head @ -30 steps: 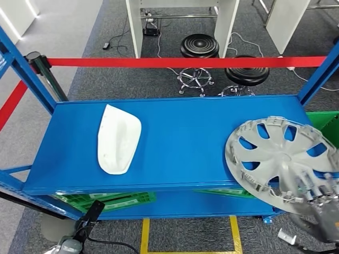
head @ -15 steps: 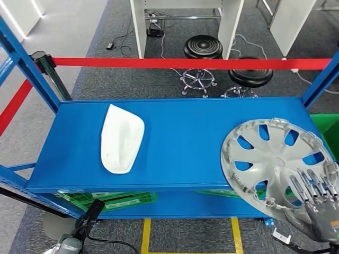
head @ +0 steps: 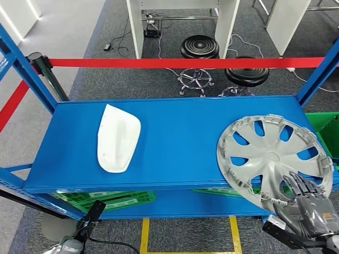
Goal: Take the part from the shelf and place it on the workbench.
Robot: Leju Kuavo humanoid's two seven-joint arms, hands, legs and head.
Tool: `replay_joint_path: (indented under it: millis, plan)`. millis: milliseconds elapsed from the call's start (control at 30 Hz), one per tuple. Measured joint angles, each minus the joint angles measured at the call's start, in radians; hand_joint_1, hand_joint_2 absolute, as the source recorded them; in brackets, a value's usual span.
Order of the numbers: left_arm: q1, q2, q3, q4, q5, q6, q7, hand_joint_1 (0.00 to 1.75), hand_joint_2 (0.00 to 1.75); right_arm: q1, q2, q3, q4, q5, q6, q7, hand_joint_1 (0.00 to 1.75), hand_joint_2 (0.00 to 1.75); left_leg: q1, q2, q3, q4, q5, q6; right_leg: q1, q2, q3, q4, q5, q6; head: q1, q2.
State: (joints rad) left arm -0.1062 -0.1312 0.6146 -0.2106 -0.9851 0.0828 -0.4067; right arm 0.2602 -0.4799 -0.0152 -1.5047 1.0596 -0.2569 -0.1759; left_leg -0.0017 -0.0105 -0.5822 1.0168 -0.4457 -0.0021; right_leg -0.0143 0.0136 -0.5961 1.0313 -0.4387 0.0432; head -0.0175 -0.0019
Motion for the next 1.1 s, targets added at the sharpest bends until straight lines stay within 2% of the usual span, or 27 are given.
replay_joint_path:
  millis: [67, 133, 167, 233, 267, 300, 333, 400, 467, 500, 600, 667, 733, 767, 800, 833, 867, 933, 967, 1033, 1067, 1100]
  plan:
    - [0.002, -0.001, 0.000, 0.000, 0.000, 0.000, 0.000, 0.00, 0.00, 0.002, 0.003, 0.000, -0.005, 0.020, -0.015, 0.003, 0.00, 0.00, 0.001, 0.000, -0.001, -0.006, 0.002, 0.007, 0.000, 0.000, 0.000, -0.006, 0.004, 0.012, 0.001, 0.000]
    - [0.002, -0.001, 0.000, 0.000, -0.001, 0.000, 0.000, 0.00, 0.00, 0.003, 0.004, -0.001, -0.013, 0.034, -0.027, 0.005, 0.00, 0.00, 0.005, 0.000, 0.001, -0.011, 0.006, 0.017, -0.001, -0.002, -0.014, 0.020, -0.016, 0.022, 0.003, 0.000]
    - [0.002, -0.001, 0.000, 0.000, -0.001, 0.001, 0.000, 0.00, 0.00, 0.004, 0.005, -0.001, -0.017, 0.040, -0.031, 0.005, 0.00, 0.00, 0.006, 0.001, 0.002, -0.013, 0.008, 0.022, -0.001, -0.004, -0.035, 0.064, -0.042, 0.025, 0.005, 0.000]
    - [0.002, 0.001, 0.000, 0.000, -0.001, 0.002, 0.000, 0.00, 0.00, 0.008, 0.006, 0.000, -0.022, 0.047, -0.034, 0.005, 0.00, 0.00, 0.006, 0.002, 0.002, -0.013, 0.008, 0.025, -0.001, -0.006, -0.098, 0.199, -0.104, 0.030, 0.008, 0.000]
    - [0.003, 0.001, 0.000, 0.000, -0.001, 0.002, 0.000, 0.00, 0.00, 0.010, 0.007, 0.000, -0.022, 0.048, -0.035, 0.005, 0.00, 0.00, 0.005, 0.002, 0.002, -0.012, 0.008, 0.026, -0.001, -0.006, -0.125, 0.252, -0.119, 0.031, 0.008, 0.000]
    - [0.004, 0.001, 0.000, 0.000, -0.001, 0.002, 0.000, 0.00, 0.00, 0.013, 0.007, 0.000, -0.022, 0.048, -0.035, 0.005, 0.00, 0.00, 0.004, 0.001, 0.003, -0.012, 0.008, 0.026, -0.001, -0.006, -0.136, 0.273, -0.117, 0.031, 0.008, 0.000]
    - [0.004, 0.001, 0.000, 0.000, -0.001, 0.002, 0.000, 0.00, 0.00, 0.014, 0.007, 0.000, -0.023, 0.048, -0.034, 0.004, 0.00, 0.00, 0.004, 0.001, 0.004, -0.012, 0.007, 0.026, -0.001, -0.006, -0.128, 0.254, -0.096, 0.031, 0.008, 0.000]
    - [0.004, 0.002, 0.000, 0.000, -0.001, 0.002, 0.000, 0.00, 0.00, 0.015, 0.006, 0.000, -0.024, 0.048, -0.028, 0.003, 0.00, 0.00, 0.004, 0.001, 0.008, -0.011, 0.004, 0.023, -0.002, -0.007, -0.065, 0.125, -0.031, 0.030, 0.009, 0.000]
    - [0.004, 0.003, 0.000, 0.000, -0.001, 0.002, 0.000, 0.00, 0.00, 0.015, 0.004, 0.002, -0.029, 0.048, -0.012, 0.002, 0.00, 0.00, 0.000, 0.000, 0.008, -0.007, 0.001, 0.015, -0.002, -0.006, -0.008, 0.019, 0.000, 0.025, 0.007, 0.000]
    - [0.004, 0.004, 0.000, 0.000, -0.001, 0.001, 0.000, 0.00, 0.00, 0.017, 0.002, 0.003, -0.031, 0.048, -0.003, 0.003, 0.00, 0.00, -0.002, -0.001, 0.006, -0.006, 0.002, 0.010, -0.001, -0.004, 0.001, 0.001, 0.000, 0.020, 0.006, 0.000]
    - [0.004, 0.006, 0.000, 0.000, -0.002, 0.001, 0.000, 0.00, 0.00, 0.022, -0.006, 0.008, -0.038, 0.047, 0.012, 0.004, 0.00, 0.00, -0.001, -0.001, 0.001, -0.001, -0.002, -0.003, 0.000, -0.003, 0.000, 0.000, 0.002, 0.002, 0.004, 0.000]
    - [0.003, 0.006, -0.001, 0.000, -0.002, 0.001, 0.000, 0.00, 0.00, 0.023, -0.016, 0.011, -0.045, 0.038, 0.033, 0.003, 0.00, 0.87, 0.001, 0.000, -0.025, 0.057, -0.043, -0.014, -0.003, -0.004, 0.000, -0.002, 0.004, -0.010, 0.000, 0.000]
    - [0.002, 0.005, -0.003, 0.000, -0.002, -0.001, 0.000, 0.00, 0.00, 0.025, -0.032, 0.017, -0.049, 0.021, 0.063, 0.002, 0.00, 1.75, 0.002, 0.001, -0.081, 0.183, -0.109, -0.020, -0.004, -0.005, -0.002, -0.002, 0.004, -0.016, -0.003, 0.000]
    - [0.003, 0.005, -0.004, 0.000, -0.002, -0.001, 0.000, 0.00, 0.00, 0.026, -0.041, 0.020, -0.050, 0.011, 0.076, 0.002, 0.00, 1.75, 0.003, 0.001, -0.108, 0.242, -0.131, -0.021, -0.004, -0.005, -0.003, -0.002, 0.004, -0.017, -0.002, 0.000]
    - [0.003, 0.005, -0.004, 0.000, -0.002, -0.001, 0.001, 0.00, 0.00, 0.027, -0.048, 0.023, -0.050, 0.002, 0.087, 0.002, 0.00, 1.75, 0.003, 0.001, -0.122, 0.272, -0.135, -0.021, -0.004, -0.005, -0.004, -0.002, 0.004, -0.017, -0.002, 0.000]
    - [0.004, 0.006, -0.005, 0.000, -0.002, -0.002, 0.001, 0.00, 0.00, 0.028, -0.055, 0.026, -0.050, -0.007, 0.096, 0.002, 0.00, 1.75, 0.003, 0.001, -0.118, 0.264, -0.120, -0.020, -0.004, -0.005, -0.004, -0.002, 0.004, -0.017, -0.002, 0.000]
    - [0.003, 0.006, -0.005, 0.000, -0.002, -0.002, 0.002, 0.00, 0.00, 0.029, -0.061, 0.029, -0.050, -0.015, 0.104, 0.001, 0.00, 1.75, 0.003, 0.001, -0.095, 0.219, -0.088, -0.017, -0.004, -0.005, -0.003, -0.002, 0.005, -0.017, -0.002, 0.000]
    - [0.002, 0.007, -0.007, 0.000, -0.003, -0.002, 0.002, 0.00, 0.00, 0.028, -0.074, 0.036, -0.050, -0.027, 0.118, -0.002, 0.00, 1.75, 0.002, 0.001, -0.028, 0.085, -0.026, -0.011, -0.002, -0.004, -0.003, 0.000, 0.005, -0.012, -0.002, 0.000]
    - [0.001, 0.007, -0.008, 0.000, -0.004, -0.002, 0.002, 0.00, 0.00, 0.028, -0.081, 0.039, -0.050, -0.031, 0.123, -0.004, 0.00, 1.75, 0.002, 0.001, -0.006, 0.036, -0.012, -0.007, 0.000, -0.003, -0.005, 0.001, 0.006, -0.007, -0.002, 0.000]
    - [0.000, 0.007, -0.008, 0.000, -0.006, -0.002, 0.002, 0.00, 0.00, 0.028, -0.095, 0.045, -0.050, -0.039, 0.131, -0.006, 0.03, 1.75, 0.000, 0.001, 0.006, 0.001, -0.011, 0.000, 0.003, -0.003, -0.009, -0.002, 0.010, 0.005, -0.001, 0.000]
    - [0.001, 0.007, -0.008, 0.000, -0.007, -0.002, 0.002, 0.00, 0.00, 0.028, -0.101, 0.048, -0.050, -0.044, 0.135, -0.007, 0.26, 1.75, 0.001, 0.000, 0.004, -0.001, -0.009, 0.006, 0.002, -0.002, -0.009, -0.006, 0.012, 0.011, -0.001, 0.000]
    - [0.001, 0.006, -0.008, 0.000, -0.008, -0.002, 0.002, 0.00, 0.00, 0.028, -0.107, 0.051, -0.050, -0.046, 0.138, -0.008, 0.67, 1.75, 0.002, 0.000, 0.005, -0.004, -0.006, 0.012, 0.001, -0.003, -0.011, -0.006, 0.011, 0.017, -0.001, 0.000]
